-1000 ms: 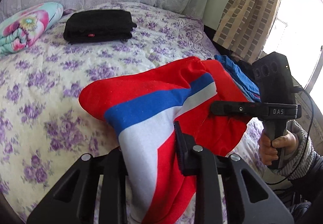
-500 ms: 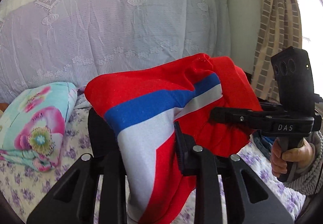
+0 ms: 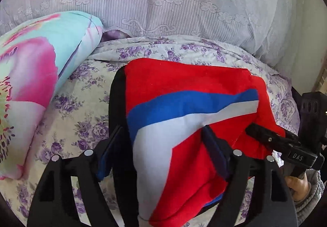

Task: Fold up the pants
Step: 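Grasp the folded bundle with both grippers and lift it off the bed, then lower the bundle onto the black garment and open both grippers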

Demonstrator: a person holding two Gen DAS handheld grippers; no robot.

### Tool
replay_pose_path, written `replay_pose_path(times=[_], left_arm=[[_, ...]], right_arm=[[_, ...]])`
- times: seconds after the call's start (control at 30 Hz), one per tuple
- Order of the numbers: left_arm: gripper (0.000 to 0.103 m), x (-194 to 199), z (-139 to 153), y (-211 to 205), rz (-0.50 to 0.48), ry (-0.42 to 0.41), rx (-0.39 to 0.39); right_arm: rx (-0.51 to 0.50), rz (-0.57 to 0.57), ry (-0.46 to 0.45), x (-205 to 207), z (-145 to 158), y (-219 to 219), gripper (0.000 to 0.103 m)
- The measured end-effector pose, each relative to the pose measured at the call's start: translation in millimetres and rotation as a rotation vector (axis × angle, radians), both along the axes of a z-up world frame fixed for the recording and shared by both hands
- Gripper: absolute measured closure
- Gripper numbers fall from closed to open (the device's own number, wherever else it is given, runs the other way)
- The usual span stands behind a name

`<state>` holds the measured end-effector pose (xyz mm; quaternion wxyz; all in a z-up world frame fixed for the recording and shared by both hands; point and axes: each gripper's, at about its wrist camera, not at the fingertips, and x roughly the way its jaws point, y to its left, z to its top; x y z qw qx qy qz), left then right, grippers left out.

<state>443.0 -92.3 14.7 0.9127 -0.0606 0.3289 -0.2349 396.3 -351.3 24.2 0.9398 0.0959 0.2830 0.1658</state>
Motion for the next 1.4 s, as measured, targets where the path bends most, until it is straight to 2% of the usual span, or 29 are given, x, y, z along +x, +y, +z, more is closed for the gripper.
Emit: replay_pose_path(times=[0.07,0.13,0.2,0.27,0.33,0.37,0.4,0.43,0.47,0.5,0.53,0.57,0.6,0.67,0.77,0.8,0.9,0.97,1.03,1.13,1.23,1.33,1.4], left_arm=[[0.028,-10.1,10.6,4.5,0.054,-0.051,0.033],[0.029,-24.6,26.4,11.1,0.106,-0.111,0.045],[0.029,-32.9,45.7,19.2,0.12,-0.155,0.02],[0.029,-35.7,61.7,20.2,0.102,-0.175,-0.021],[0.029,-24.9,64.6,7.2,0.058,-0.123,-0.03],[0.029,-19.6,60.3,-3.7,0.036,-0.091,-0.009],[0.029,-13.5,54.6,-14.0,0.038,-0.067,0.036],[0.029,-4.9,42.6,-25.8,0.064,-0.031,0.112],[0.02,5.8,27.2,-33.7,0.098,0.014,0.178],[0.014,13.4,14.6,-32.8,0.105,0.047,0.148],[0.006,16.6,6.8,-27.6,0.112,0.078,0.078],[0.004,19.9,2.8,-22.0,0.12,0.115,0.024],[0.004,19.8,2.9,-18.4,0.129,0.131,0.003],[0.005,9.8,13.4,-16.7,0.145,0.086,0.016],[0.005,-21.6,33.4,-11.4,0.187,-0.041,0.083],[0.005,-33.7,39.9,-6.3,0.197,-0.066,0.096],[0.005,-73.3,42.2,10.4,0.261,-0.078,0.179],[0.005,-109.0,34.8,22.8,0.286,-0.087,0.199],[0.005,-149.6,24.1,33.6,0.301,-0.1,0.221],[0.005,-208.8,12.0,42.3,0.268,-0.113,0.255],[0.005,-258.3,9.5,47.9,0.262,-0.139,0.248],[0.005,-290.3,15.5,46.1,0.275,-0.171,0.225],[0.005,-301.3,24.5,37.6,0.266,-0.199,0.232]], right_arm=[[-0.013,-0.041,-0.052,-16.2,16.1,0.7,0.028],[-0.024,-0.1,-0.149,-38.4,38.2,-2.6,0.017],[-0.061,-0.142,-0.239,-56.0,57.8,2.6,0.017],[-0.099,-0.094,-0.277,-60.9,71.6,19.9,0.016],[-0.125,-0.041,-0.233,-50.2,70.3,40.7,0.01],[-0.135,-0.028,-0.194,-39.4,65.1,48.6,0.01],[-0.151,-0.035,-0.146,-26.9,56.7,54.9,0.01],[-0.184,-0.073,-0.062,-8.9,38.8,56.6,0.009],[-0.207,-0.104,0.002,4.9,21.5,54.1,0.009],[-0.246,-0.132,-0.001,9.4,9.9,53.1,0.005],[-0.3,-0.161,-0.02,7.7,1.5,53.8,0.003],[-0.302,-0.152,-0.042,5.7,-0.9,53.1,0.003],[-0.292,-0.147,-0.046,3.9,1.6,51.6,0.003],[-0.258,-0.148,-0.064,-8.0,14.1,44.2,0.003],[-0.167,-0.199,-0.186,-48.4,43.3,23.2,0.003],[-0.144,-0.224,-0.196,-60.8,49.5,15.9,0.003],[-0.096,-0.314,-0.121,-105.1,53.0,-1.3,0.003],[-0.122,-0.369,-0.063,-138.2,45.4,-5.8,0.003],[-0.157,-0.374,-0.043,-178.9,35.6,-5.0,0.003],[-0.2,-0.368,-0.104,-248.5,27.9,0.8,0.003],[-0.175,-0.332,-0.196,-312.8,31.1,9.4,0.003],[-0.121,-0.301,-0.275,-349.8,46.7,18.9,0.003],[-0.13,-0.308,-0.305,-357.0,60.1,29.7,0.003]])
